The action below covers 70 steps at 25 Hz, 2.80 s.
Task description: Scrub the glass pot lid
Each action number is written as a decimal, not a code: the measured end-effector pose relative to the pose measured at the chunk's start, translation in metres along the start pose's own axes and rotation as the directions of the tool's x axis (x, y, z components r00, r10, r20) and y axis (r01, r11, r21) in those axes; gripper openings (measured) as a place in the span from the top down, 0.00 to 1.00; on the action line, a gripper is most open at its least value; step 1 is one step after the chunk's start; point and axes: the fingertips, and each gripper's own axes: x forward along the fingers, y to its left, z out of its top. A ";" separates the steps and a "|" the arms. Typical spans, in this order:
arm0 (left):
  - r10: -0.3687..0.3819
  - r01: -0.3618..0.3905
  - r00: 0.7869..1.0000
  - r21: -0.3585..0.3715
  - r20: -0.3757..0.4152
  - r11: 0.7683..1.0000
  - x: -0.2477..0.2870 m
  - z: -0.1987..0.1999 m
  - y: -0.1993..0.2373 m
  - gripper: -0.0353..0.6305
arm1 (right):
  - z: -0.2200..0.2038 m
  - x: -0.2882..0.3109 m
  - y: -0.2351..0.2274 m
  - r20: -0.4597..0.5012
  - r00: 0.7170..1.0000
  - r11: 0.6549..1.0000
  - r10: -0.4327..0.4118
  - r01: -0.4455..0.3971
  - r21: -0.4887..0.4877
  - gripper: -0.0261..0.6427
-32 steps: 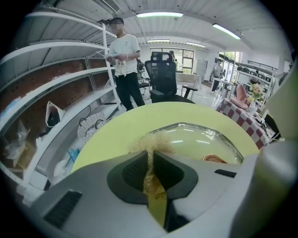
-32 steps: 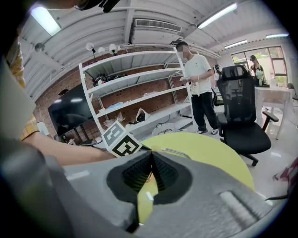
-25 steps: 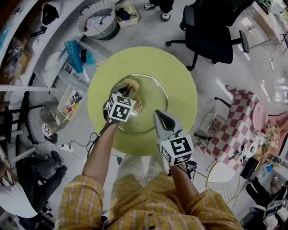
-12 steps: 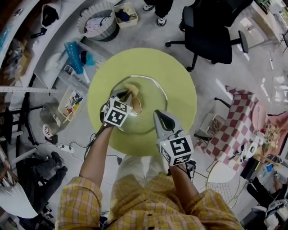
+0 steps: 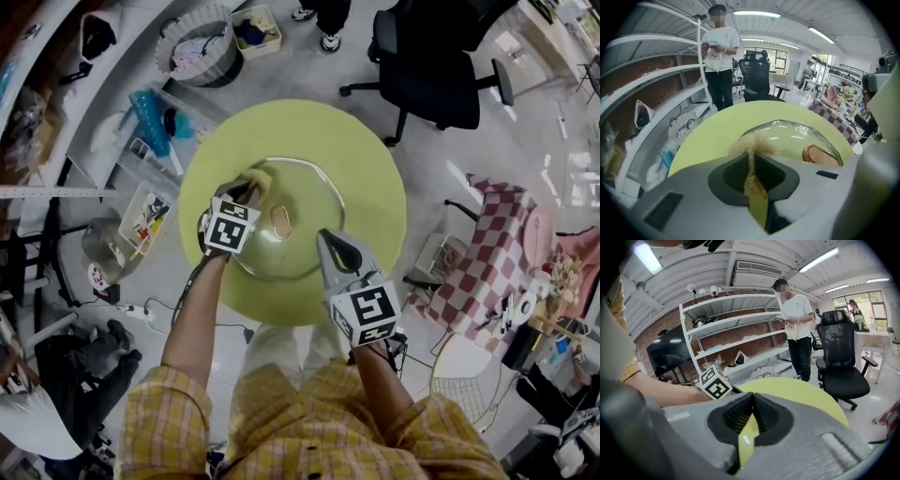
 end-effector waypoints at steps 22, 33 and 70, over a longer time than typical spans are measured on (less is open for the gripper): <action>0.048 -0.048 0.999 -0.005 -0.017 0.999 0.020 0.018 0.017 0.89 | -0.003 0.008 -0.010 -0.019 1.000 1.000 0.003 -0.002 0.017 0.96; 0.030 -0.029 0.999 0.032 -0.020 0.999 0.036 0.032 0.002 0.89 | -0.007 0.002 -0.030 -0.018 0.999 0.999 -0.027 0.027 0.042 0.96; -0.106 0.147 0.979 0.243 -0.172 0.959 0.067 0.059 -0.096 0.89 | -0.004 -0.024 -0.057 0.015 0.999 0.996 -0.028 0.027 0.085 0.96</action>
